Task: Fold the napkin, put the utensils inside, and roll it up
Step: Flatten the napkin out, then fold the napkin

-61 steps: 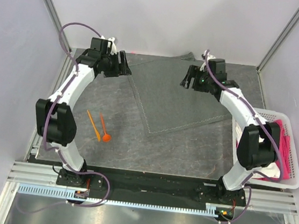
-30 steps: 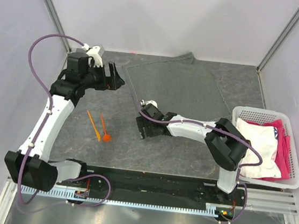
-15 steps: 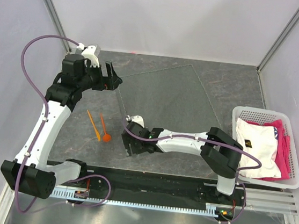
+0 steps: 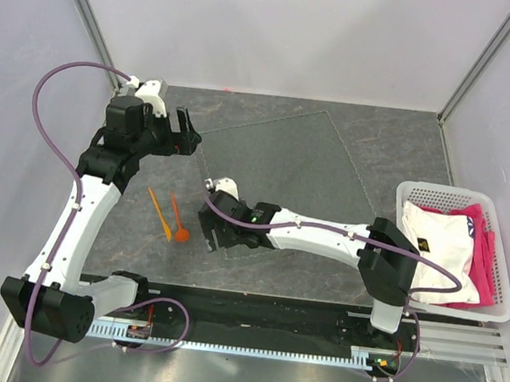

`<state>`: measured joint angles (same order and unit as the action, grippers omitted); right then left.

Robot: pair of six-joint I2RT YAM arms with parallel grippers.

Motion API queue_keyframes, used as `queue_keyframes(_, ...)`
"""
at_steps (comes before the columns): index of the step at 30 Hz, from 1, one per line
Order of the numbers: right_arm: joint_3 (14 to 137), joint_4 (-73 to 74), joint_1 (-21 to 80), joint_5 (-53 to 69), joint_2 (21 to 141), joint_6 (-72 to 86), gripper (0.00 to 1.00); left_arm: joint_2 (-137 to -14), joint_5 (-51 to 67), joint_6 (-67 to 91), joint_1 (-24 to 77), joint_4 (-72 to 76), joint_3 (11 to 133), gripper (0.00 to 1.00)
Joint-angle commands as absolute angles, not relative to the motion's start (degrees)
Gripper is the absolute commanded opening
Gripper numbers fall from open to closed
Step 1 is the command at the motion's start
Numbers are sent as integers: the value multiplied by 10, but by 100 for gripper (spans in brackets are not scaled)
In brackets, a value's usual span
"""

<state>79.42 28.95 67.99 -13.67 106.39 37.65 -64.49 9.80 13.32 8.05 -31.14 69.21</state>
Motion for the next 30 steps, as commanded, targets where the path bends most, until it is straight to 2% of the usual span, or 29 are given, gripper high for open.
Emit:
queue_keyframes(1, 841, 327, 675, -153, 1039, 316, 79, -633, 75, 103, 77, -294, 691, 100)
queue_keyframes(6, 816, 323, 706, -126, 1044, 237, 66, -636, 71, 101, 76, -294, 690, 100)
queue_keyframes(9, 803, 323, 734, -133, 1055, 224, 63, -636, 75, 101, 76, -294, 689, 100)
queue_keyframes(14, 797, 307, 756, -146, 1076, 204, 61, -636, 74, 103, 76, -294, 689, 100)
queue_keyframes(22, 802, 291, 758, -170, 1128, 185, 51, -640, 68, 106, 75, -294, 688, 100)
queue_keyframes(30, 802, 290, 758, -192, 1143, 167, 49, -640, 74, 109, 73, -294, 688, 100)
